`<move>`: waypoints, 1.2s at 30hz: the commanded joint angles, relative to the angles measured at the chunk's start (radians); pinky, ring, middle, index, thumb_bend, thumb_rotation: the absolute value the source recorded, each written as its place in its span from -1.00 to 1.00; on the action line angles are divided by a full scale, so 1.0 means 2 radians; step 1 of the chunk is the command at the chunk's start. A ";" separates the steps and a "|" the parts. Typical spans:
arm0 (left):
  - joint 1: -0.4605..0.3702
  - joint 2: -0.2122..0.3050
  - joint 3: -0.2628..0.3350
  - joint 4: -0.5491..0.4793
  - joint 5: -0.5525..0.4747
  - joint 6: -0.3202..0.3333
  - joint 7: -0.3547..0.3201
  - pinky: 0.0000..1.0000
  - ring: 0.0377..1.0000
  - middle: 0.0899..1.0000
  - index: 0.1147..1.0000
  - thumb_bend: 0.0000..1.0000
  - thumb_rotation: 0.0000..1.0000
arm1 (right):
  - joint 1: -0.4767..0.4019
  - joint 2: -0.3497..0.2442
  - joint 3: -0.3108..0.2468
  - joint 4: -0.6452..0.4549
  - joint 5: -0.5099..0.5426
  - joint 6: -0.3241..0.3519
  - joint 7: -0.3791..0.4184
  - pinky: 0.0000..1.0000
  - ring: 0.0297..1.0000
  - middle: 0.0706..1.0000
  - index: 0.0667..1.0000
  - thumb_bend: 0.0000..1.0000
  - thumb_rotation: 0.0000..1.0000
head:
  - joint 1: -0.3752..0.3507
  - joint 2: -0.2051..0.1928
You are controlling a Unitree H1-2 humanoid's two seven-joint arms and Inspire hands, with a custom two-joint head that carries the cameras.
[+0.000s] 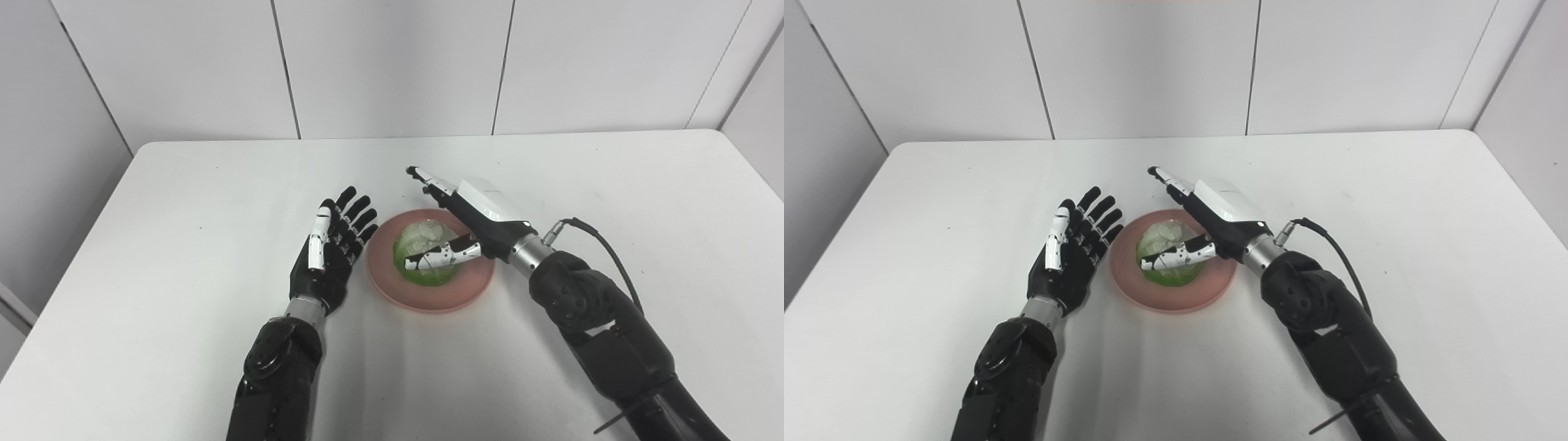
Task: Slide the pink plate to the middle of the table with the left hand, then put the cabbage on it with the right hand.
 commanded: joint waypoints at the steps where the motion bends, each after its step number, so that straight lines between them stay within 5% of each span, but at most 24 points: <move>1: 0.012 0.002 0.000 0.012 0.009 0.034 0.015 0.80 0.80 0.80 0.78 -0.34 1.00 | -0.015 -0.005 -0.009 -0.027 0.002 0.005 -0.003 0.59 0.81 0.94 1.00 1.00 0.31 | -0.001 0.000; 9: 0.016 0.005 0.001 0.006 0.010 0.024 0.012 0.83 0.79 0.80 0.80 -0.31 1.00 | 0.006 -0.003 -0.042 -0.080 0.024 0.020 -0.005 0.69 0.89 1.00 1.00 1.00 0.48 | -0.005 -0.002; 14: 0.036 0.014 -0.022 -0.046 0.064 -0.010 0.019 0.94 0.91 0.92 0.90 -0.35 1.00 | 0.045 0.020 -0.100 -0.143 0.083 0.104 0.003 0.93 0.99 1.00 1.00 1.00 0.96 | -0.011 -0.001; 18: 0.054 0.039 -0.050 -0.072 0.126 -0.048 0.017 0.99 0.99 0.99 0.99 -0.28 1.00 | 0.082 0.046 -0.138 -0.170 0.147 0.137 -0.006 1.00 1.00 1.00 1.00 1.00 1.00 | -0.012 -0.002; 22: 0.076 0.067 -0.074 -0.091 0.199 -0.103 0.027 1.00 1.00 1.00 1.00 -0.28 1.00 | 0.130 0.075 -0.165 -0.183 0.182 0.121 -0.041 1.00 1.00 1.00 1.00 1.00 1.00 | -0.013 -0.002; 26: 0.112 0.081 -0.082 -0.130 0.241 -0.119 0.032 1.00 1.00 1.00 1.00 -0.15 1.00 | 0.185 0.092 -0.167 -0.178 0.191 0.068 -0.076 1.00 1.00 1.00 1.00 0.84 1.00 | -0.014 -0.003; 36: 0.155 0.072 -0.074 -0.132 0.245 -0.157 0.045 1.00 1.00 1.00 1.00 -0.23 1.00 | 0.238 0.101 -0.154 -0.166 0.227 0.061 -0.084 1.00 1.00 1.00 1.00 0.39 1.00 | -0.011 -0.007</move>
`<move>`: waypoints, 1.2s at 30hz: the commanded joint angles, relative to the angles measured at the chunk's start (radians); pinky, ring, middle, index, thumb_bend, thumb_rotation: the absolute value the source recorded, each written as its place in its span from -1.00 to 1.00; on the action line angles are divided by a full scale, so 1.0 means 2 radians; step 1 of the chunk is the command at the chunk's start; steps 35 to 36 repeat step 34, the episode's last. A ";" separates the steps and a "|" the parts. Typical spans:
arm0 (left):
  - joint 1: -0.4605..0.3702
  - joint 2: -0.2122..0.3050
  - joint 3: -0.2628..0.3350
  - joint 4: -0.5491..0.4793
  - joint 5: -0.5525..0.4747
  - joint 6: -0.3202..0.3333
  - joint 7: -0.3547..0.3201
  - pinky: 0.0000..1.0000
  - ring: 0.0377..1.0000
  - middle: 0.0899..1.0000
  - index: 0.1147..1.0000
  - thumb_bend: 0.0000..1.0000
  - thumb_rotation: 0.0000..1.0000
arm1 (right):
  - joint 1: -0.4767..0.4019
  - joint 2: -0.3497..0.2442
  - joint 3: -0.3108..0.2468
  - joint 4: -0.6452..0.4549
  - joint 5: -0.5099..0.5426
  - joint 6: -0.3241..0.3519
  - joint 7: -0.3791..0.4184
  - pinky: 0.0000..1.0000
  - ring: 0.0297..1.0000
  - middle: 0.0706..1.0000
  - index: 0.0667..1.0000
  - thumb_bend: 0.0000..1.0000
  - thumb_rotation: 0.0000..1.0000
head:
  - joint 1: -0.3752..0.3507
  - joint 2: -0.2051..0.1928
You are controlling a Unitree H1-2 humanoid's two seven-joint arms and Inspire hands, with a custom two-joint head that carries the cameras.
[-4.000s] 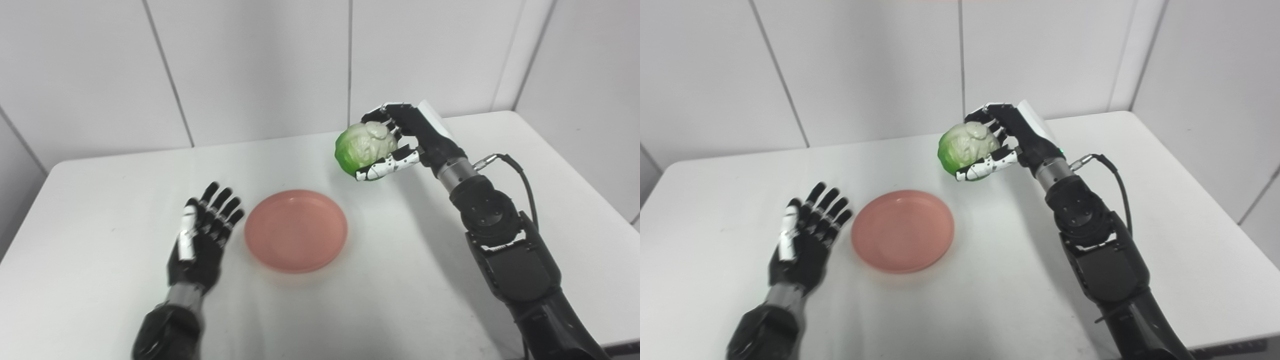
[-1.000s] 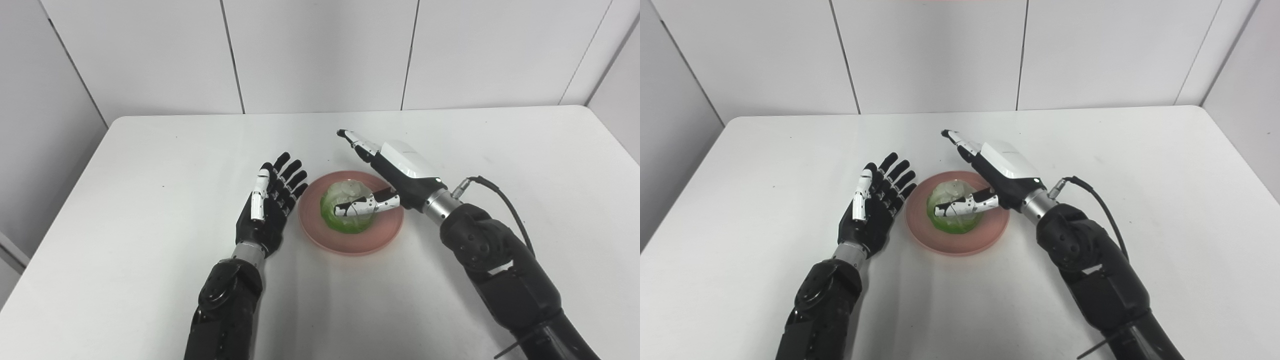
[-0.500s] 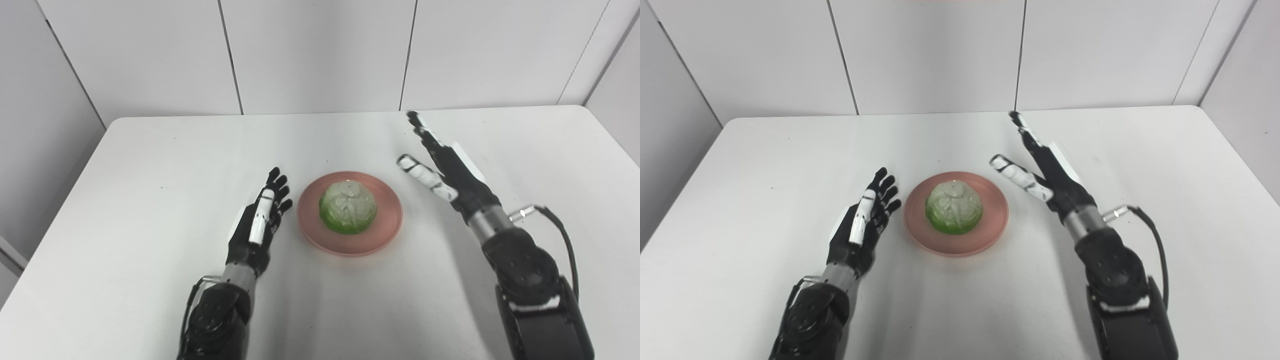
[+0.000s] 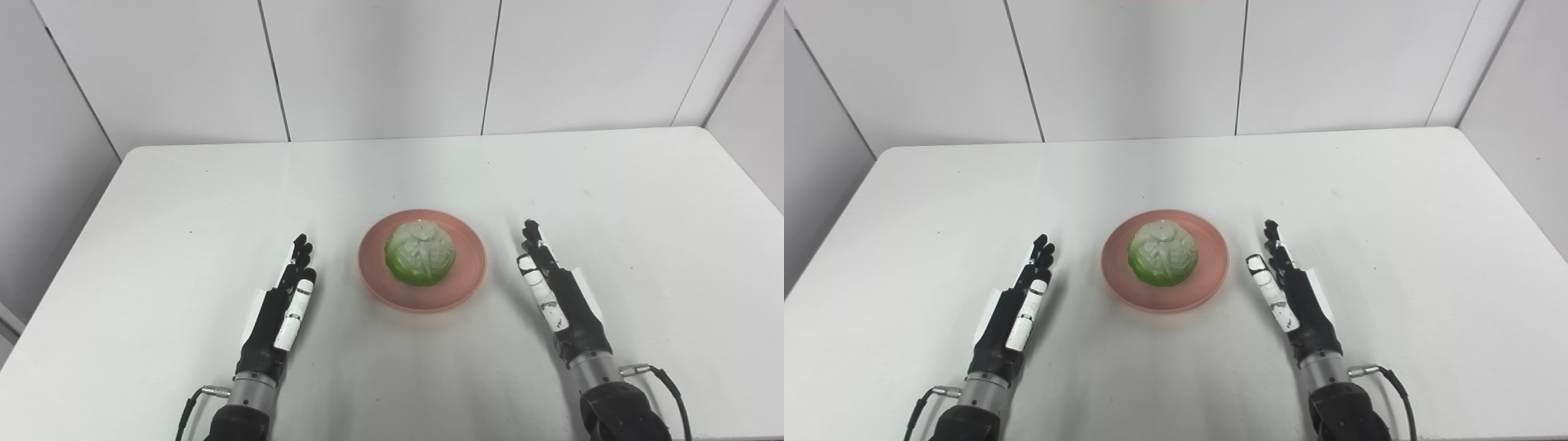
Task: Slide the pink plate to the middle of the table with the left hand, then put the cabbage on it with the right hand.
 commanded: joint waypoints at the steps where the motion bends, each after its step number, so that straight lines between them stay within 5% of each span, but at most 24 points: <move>1: 0.003 -0.004 0.004 -0.006 -0.010 -0.012 0.004 1.00 1.00 1.00 1.00 -0.28 1.00 | -0.009 -0.004 0.002 -0.008 0.009 -0.029 -0.001 1.00 1.00 1.00 1.00 0.23 1.00 | 0.000 0.000; 7: 0.004 -0.006 0.007 -0.002 -0.017 -0.006 0.003 0.99 1.00 1.00 0.98 -0.36 1.00 | -0.008 -0.008 0.006 0.008 0.016 -0.031 0.000 1.00 1.00 1.00 1.00 -0.07 1.00 | 0.001 -0.001; 13: -0.006 -0.007 0.008 0.010 -0.012 -0.017 0.007 0.97 0.99 0.99 0.95 -0.37 1.00 | -0.014 -0.015 0.010 0.017 0.010 -0.027 -0.004 1.00 1.00 1.00 1.00 -0.16 1.00 | 0.010 -0.001; 36: -0.014 -0.010 0.005 0.004 -0.019 0.014 0.002 0.91 0.97 0.98 0.92 -0.45 1.00 | -0.021 -0.030 0.018 0.022 0.001 -0.028 -0.003 1.00 1.00 1.00 1.00 -0.28 1.00 | 0.020 0.001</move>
